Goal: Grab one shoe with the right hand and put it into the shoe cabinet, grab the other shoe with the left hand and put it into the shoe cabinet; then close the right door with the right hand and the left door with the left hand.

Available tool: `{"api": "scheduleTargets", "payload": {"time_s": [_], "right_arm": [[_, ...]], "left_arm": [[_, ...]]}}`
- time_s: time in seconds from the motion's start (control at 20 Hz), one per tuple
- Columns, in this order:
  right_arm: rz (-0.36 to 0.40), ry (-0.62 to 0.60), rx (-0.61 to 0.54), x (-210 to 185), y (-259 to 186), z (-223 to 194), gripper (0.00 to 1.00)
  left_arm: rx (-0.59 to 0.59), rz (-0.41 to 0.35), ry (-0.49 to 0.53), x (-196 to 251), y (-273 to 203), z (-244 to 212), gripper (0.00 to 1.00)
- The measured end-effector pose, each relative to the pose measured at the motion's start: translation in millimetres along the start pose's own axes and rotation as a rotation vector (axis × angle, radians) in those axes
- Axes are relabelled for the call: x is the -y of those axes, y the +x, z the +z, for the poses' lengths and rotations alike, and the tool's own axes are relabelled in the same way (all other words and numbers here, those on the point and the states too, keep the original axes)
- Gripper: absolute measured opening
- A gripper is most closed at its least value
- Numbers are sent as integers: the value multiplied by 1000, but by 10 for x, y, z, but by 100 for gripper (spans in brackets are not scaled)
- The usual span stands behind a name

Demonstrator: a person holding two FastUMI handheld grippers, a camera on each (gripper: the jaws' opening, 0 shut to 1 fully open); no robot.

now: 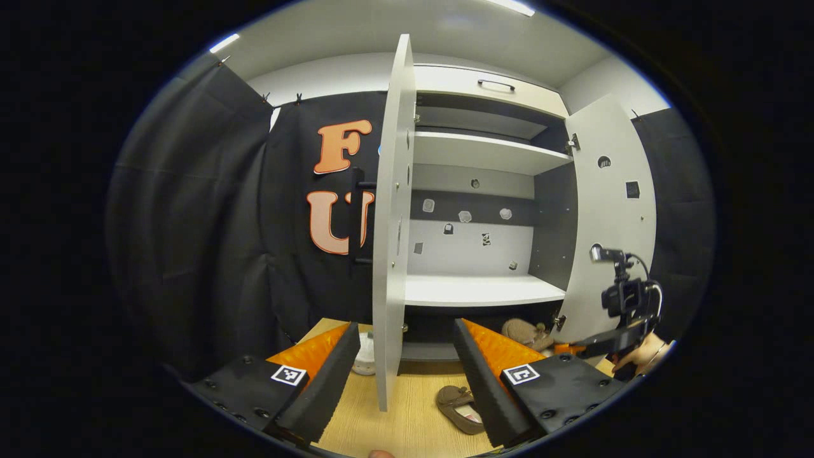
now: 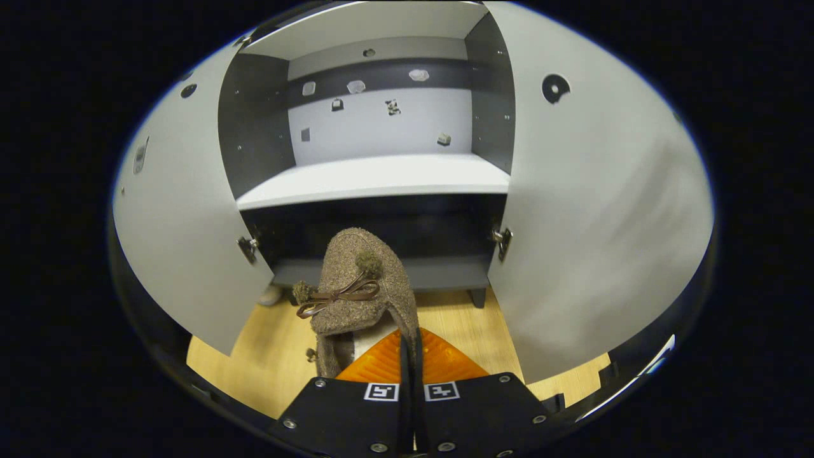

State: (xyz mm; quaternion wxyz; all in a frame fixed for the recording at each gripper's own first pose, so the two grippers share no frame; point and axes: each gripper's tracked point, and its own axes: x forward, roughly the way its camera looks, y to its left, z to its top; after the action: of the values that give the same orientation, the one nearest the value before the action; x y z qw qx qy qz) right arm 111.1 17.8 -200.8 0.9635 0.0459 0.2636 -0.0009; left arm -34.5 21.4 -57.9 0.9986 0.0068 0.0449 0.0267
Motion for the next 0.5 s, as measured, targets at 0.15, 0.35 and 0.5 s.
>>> {"api": "scheduleTargets", "payload": {"time_s": [0.15,0.35,0.5], "right_arm": [[39,23,74,-211,-47,641,0],[40,18,145,-355,75,1389,0],[30,37,165,-362,307,1802,0]], "left_arm": [[1,8,-8,-52,-22,-22,96],[9,22,-9,-134,-51,-27,94],[11,48,-19,-230,-61,-54,96]]}}
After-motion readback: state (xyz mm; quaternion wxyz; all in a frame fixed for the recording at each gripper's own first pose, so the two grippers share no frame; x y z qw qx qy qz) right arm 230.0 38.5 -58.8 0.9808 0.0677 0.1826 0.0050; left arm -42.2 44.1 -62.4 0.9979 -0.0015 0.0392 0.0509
